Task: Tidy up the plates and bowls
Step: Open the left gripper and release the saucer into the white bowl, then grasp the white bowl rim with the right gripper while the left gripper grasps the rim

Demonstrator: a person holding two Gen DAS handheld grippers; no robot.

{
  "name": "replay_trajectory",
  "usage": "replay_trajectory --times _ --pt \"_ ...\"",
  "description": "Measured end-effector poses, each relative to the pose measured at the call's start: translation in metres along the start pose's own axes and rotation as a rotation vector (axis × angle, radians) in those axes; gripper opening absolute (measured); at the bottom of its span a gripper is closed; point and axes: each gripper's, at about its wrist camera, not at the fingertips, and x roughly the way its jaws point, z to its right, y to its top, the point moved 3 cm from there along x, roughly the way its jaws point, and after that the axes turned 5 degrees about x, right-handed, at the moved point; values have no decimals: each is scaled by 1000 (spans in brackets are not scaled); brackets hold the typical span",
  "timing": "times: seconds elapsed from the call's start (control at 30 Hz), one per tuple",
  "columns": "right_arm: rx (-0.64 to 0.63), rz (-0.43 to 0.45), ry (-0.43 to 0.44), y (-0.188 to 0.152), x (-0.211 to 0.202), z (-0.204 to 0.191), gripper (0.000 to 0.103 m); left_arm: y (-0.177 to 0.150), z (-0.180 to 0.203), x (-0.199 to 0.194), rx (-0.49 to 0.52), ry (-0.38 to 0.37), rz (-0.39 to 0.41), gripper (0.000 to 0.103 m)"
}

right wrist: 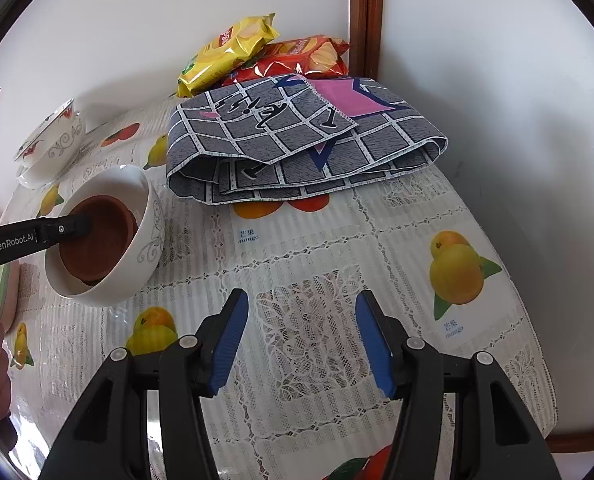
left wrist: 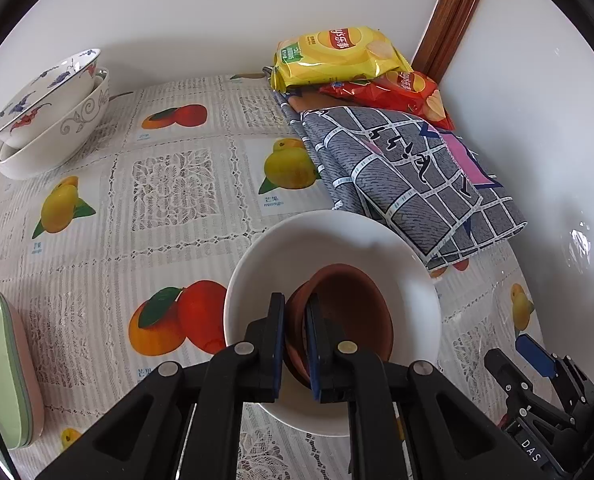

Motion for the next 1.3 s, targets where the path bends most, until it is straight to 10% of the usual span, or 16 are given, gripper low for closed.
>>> replay_trajectory --times 1.3 --pt "-65 8 140 34 1 -72 55 3 -33 -19 -29 68 -23 29"
